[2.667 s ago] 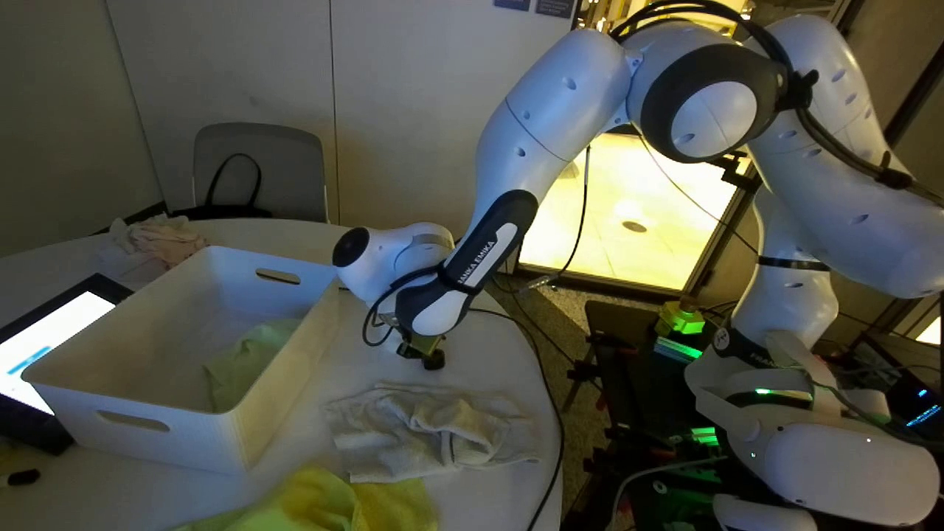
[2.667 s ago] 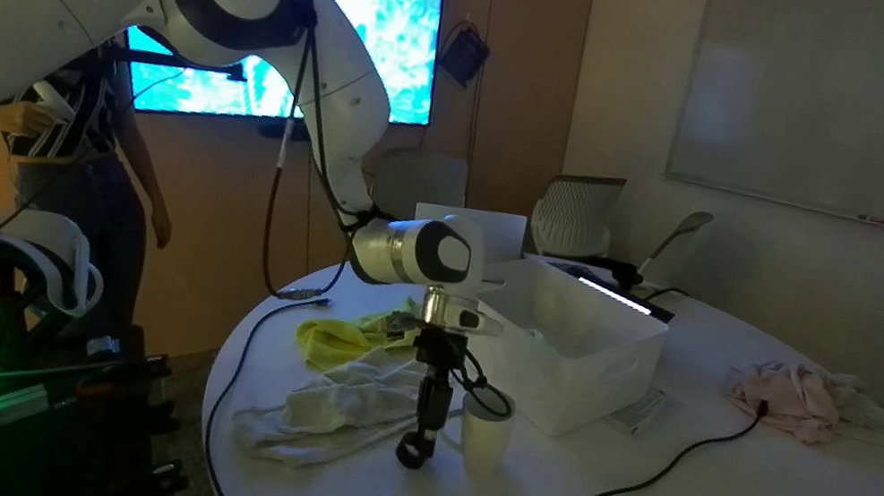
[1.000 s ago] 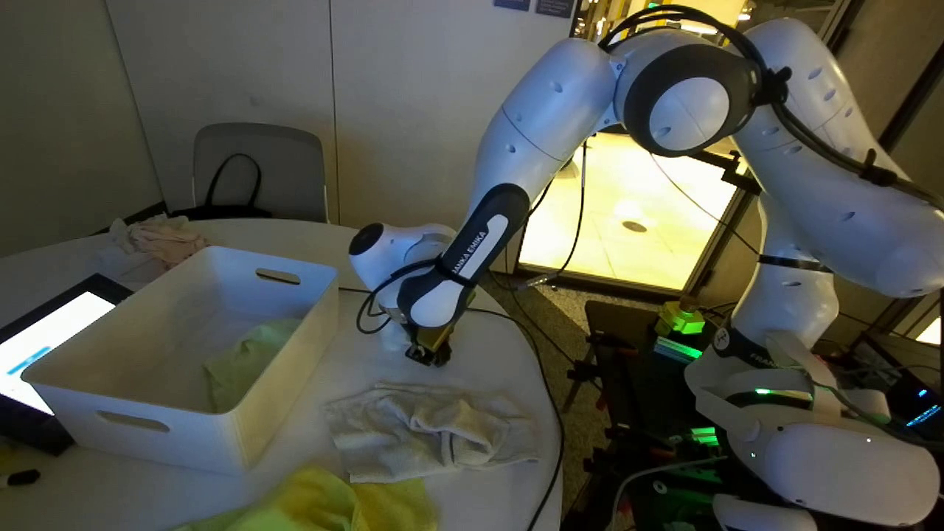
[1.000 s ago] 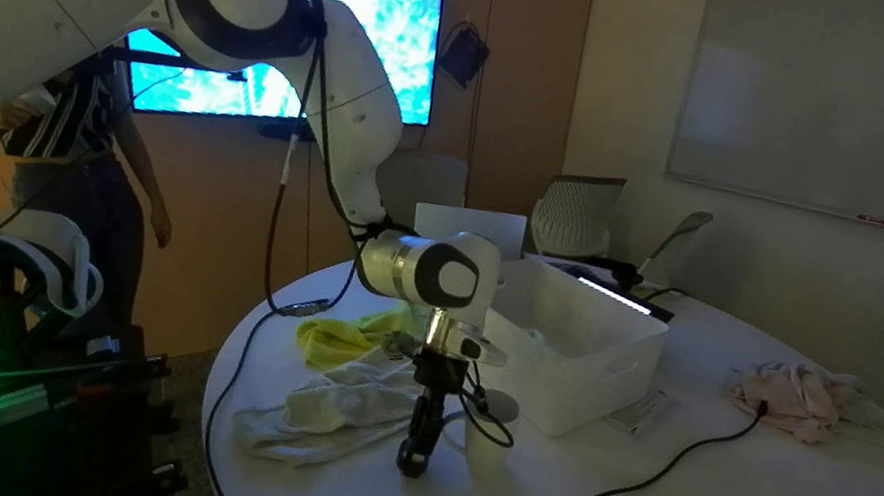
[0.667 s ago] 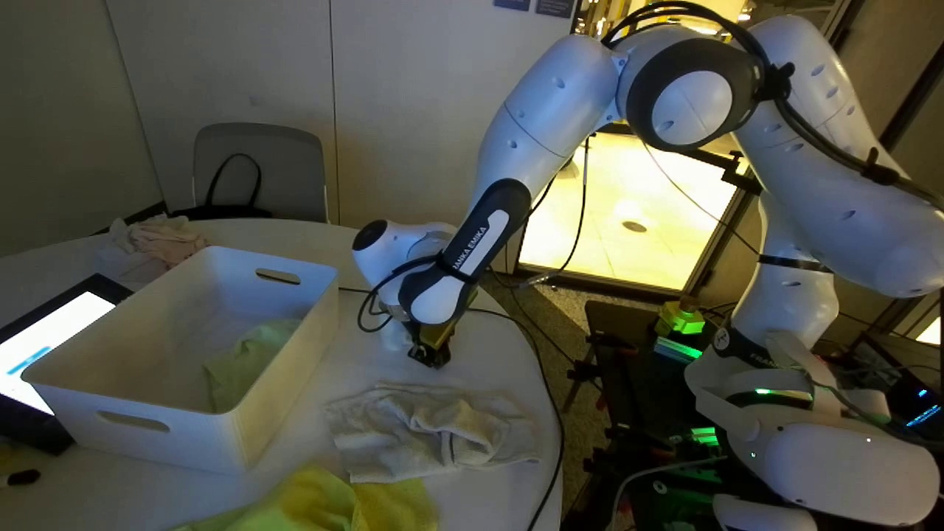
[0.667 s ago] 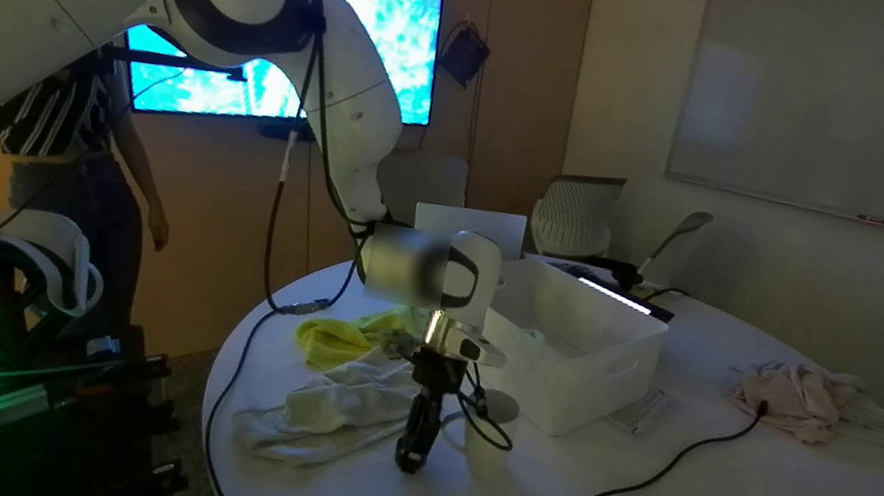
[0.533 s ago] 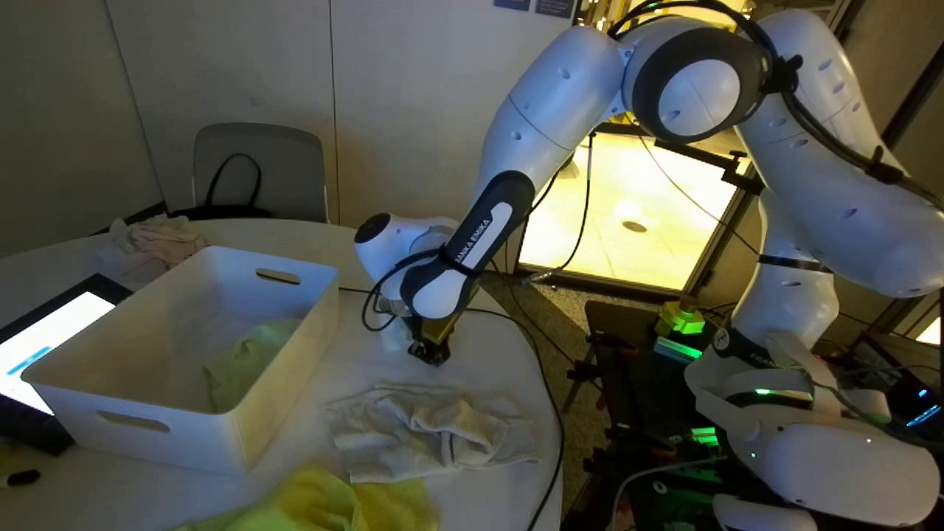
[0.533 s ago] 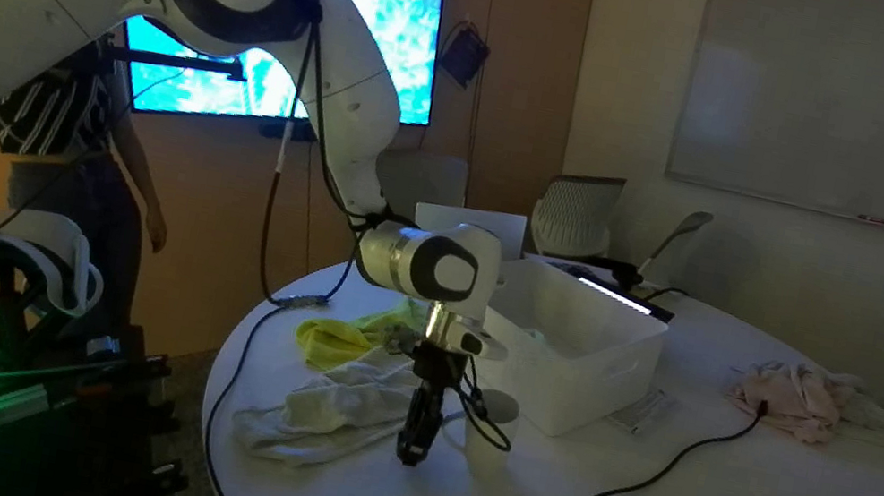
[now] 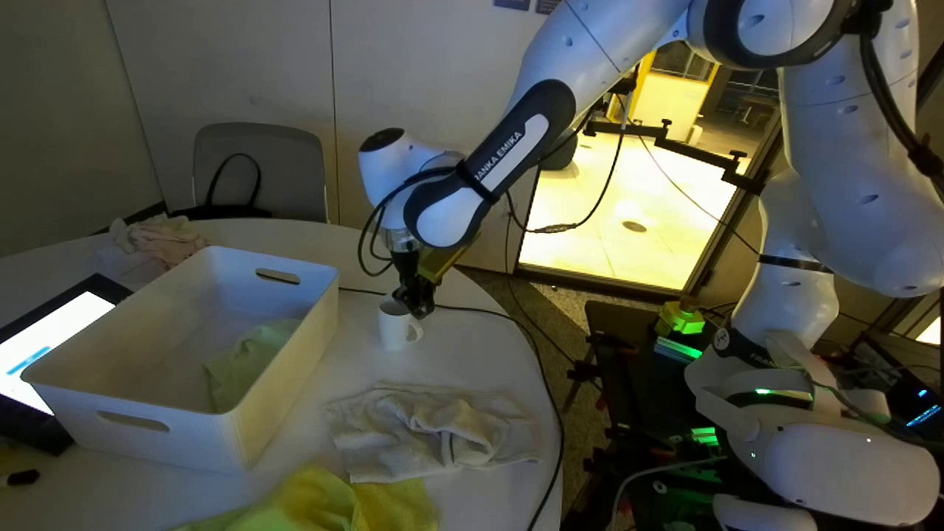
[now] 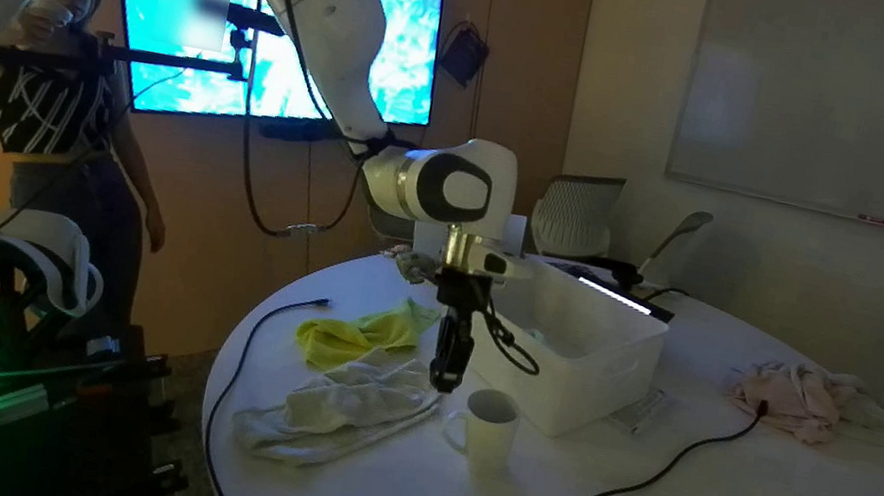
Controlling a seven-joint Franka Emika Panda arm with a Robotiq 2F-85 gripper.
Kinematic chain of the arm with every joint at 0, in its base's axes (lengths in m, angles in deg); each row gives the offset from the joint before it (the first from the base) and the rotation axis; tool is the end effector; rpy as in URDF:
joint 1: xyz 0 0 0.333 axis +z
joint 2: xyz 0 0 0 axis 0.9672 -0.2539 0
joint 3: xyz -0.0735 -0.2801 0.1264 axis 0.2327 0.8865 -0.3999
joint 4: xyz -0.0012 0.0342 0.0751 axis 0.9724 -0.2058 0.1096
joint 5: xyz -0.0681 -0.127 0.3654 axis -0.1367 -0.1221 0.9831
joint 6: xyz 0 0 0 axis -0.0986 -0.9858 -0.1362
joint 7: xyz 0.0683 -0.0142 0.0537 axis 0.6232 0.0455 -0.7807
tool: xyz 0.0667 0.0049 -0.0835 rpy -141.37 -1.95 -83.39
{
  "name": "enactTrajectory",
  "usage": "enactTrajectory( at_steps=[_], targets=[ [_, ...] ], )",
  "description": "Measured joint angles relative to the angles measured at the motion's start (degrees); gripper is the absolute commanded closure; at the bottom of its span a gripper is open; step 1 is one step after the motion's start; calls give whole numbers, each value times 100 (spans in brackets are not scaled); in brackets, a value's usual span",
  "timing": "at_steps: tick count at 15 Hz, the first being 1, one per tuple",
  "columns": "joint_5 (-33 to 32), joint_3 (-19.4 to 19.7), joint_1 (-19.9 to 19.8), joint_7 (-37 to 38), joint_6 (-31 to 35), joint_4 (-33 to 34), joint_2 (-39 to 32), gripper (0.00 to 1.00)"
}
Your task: Put all the towels in the white basket and the objects into the mug
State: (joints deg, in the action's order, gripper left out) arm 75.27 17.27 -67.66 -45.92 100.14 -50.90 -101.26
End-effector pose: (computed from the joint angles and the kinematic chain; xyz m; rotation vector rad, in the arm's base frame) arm 0.6069 -0.0307 0.1682 2.8149 -0.5716 -0.2297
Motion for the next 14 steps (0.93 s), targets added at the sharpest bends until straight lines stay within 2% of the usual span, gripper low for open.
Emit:
enactTrajectory(
  at_steps=[6, 14],
  targets=[
    [-1, 0, -31, 34, 0, 93, 329, 98],
    [246, -8, -372, 80, 0, 825, -357, 98]
  ],
)
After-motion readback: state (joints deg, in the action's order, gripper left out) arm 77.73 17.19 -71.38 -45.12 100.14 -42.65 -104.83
